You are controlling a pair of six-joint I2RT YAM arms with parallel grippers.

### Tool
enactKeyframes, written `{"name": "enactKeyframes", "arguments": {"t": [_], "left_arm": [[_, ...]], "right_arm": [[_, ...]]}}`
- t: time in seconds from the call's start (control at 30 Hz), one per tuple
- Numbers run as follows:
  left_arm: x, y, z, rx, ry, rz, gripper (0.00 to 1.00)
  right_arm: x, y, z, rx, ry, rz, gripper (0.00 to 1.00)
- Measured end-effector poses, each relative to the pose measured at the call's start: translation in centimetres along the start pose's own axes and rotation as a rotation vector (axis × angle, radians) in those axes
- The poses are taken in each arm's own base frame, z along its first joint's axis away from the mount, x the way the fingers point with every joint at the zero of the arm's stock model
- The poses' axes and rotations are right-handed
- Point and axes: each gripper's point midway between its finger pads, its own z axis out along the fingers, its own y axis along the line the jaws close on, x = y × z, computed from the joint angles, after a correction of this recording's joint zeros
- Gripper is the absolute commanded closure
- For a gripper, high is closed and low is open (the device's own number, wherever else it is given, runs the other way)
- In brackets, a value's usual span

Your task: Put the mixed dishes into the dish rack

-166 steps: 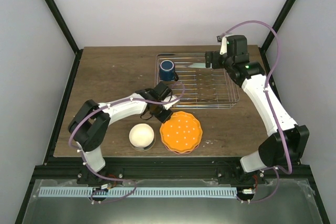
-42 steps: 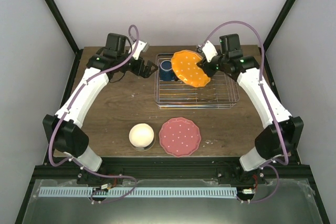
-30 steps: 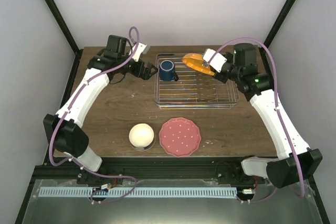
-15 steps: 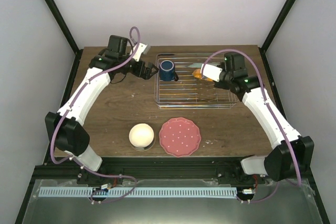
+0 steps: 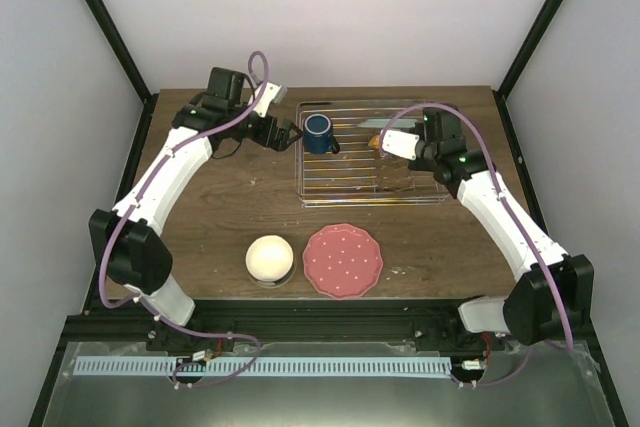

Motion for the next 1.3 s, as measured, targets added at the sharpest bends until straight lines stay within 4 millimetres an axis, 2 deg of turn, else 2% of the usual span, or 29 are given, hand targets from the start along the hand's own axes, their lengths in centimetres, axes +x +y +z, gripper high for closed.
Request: {"name": "enactKeyframes", "arguments": {"t": [0.33, 0.77, 0.97, 1.3], "left_arm": [[0.4, 0.6, 0.9, -0.002, 0.017, -0.012, 0.0], [0.4, 0.7, 0.9, -0.002, 0.017, -0.013, 0.0], [0.5, 0.8, 1.0, -0.004, 0.019, -0.015, 0.0], [0.6, 0.9, 1.0, -0.005, 0.02, -0.017, 0.0]], "right_arm": [[-0.7, -0.2, 0.6, 0.023, -0.011, -0.06, 0.99], [-0.7, -0.8, 0.5, 0.068, -0.006, -0.099, 0.99], [-0.4, 0.3, 1.0, 0.069, -0.005, -0.117, 0.99], [-1.6, 1.2, 1.8, 0.09, -0.042, -0.14, 0.99]]}}
